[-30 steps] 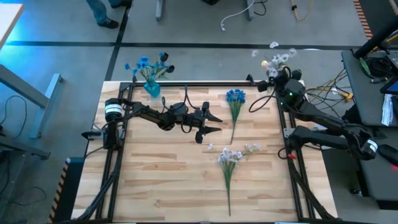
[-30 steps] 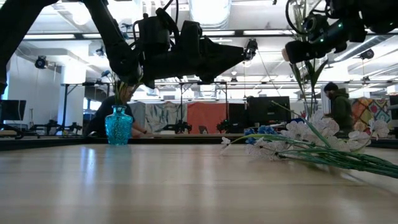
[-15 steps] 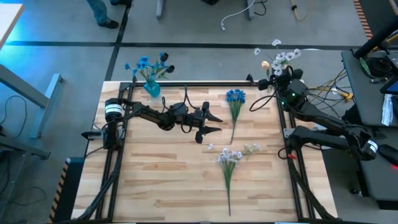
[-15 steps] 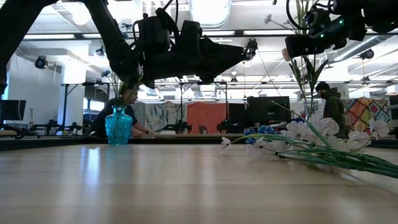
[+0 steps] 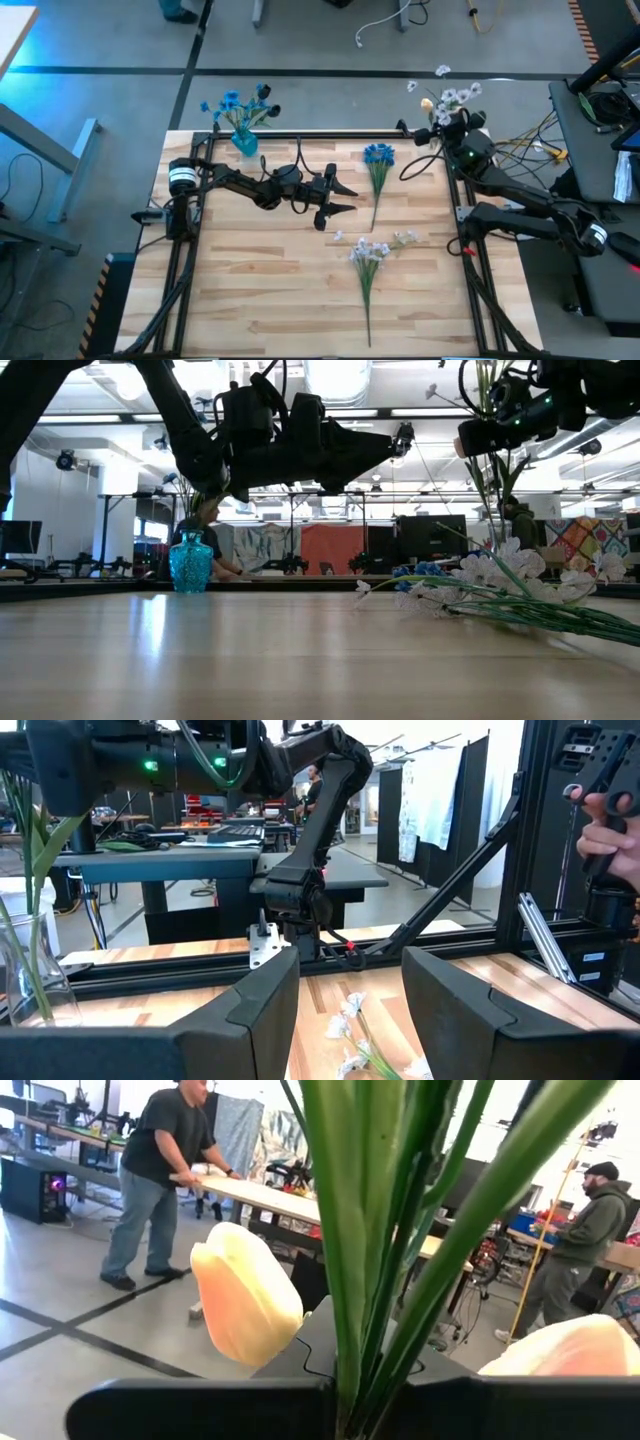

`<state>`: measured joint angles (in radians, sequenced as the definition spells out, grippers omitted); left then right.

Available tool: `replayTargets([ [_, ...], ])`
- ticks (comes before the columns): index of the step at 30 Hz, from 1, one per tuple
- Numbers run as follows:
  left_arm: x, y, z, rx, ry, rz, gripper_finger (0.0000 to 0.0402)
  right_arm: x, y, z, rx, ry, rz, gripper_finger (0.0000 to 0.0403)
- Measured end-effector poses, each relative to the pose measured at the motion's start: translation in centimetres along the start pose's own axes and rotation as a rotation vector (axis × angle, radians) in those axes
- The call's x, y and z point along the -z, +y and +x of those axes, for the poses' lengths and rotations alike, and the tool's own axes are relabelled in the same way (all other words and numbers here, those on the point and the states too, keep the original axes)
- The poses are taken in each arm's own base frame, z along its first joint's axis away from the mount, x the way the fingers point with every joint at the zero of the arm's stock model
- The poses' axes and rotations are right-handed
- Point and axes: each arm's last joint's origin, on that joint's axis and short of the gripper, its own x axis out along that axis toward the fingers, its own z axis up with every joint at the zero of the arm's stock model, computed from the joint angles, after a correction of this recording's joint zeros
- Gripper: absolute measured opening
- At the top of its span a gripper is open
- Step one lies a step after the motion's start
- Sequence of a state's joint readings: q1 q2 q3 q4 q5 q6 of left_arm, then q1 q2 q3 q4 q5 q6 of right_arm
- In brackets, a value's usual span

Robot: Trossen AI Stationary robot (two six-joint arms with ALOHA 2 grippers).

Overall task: Sort flowers into vase by color
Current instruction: Put the top white flowers into the transparent vase

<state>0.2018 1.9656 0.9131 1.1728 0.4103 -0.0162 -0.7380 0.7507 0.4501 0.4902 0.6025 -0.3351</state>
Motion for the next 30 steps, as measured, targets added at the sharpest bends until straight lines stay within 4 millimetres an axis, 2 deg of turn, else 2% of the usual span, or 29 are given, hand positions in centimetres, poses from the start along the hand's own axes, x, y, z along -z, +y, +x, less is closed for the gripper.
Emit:
replayTargets([
  [9,0.0,0.0,0.0,0.0,0.002,-0.001,0.0164,0.8,0.5,0.2,-0.004,0.013,-0.003,0.0013],
  [15,0.0,0.0,0.0,0.0,0.002,-0.001,0.0164,2.0,1.5,1.2,-0.016,0.077,-0.007,0.0013],
  [18,0.0,0.0,0.0,0.0,0.001,-0.001,0.0164,2.7,2.0,1.7,0.033,0.122,-0.026,0.0013],
  [22,0.0,0.0,0.0,0.0,0.001,-0.001,0.0164,2.9,2.3,2.4,0.106,0.167,-0.039,0.0013],
  [30,0.0,0.0,0.0,0.0,0.003,-0.001,0.0164,3.0,2.9,3.2,0.101,0.207,-0.07,0.0023],
])
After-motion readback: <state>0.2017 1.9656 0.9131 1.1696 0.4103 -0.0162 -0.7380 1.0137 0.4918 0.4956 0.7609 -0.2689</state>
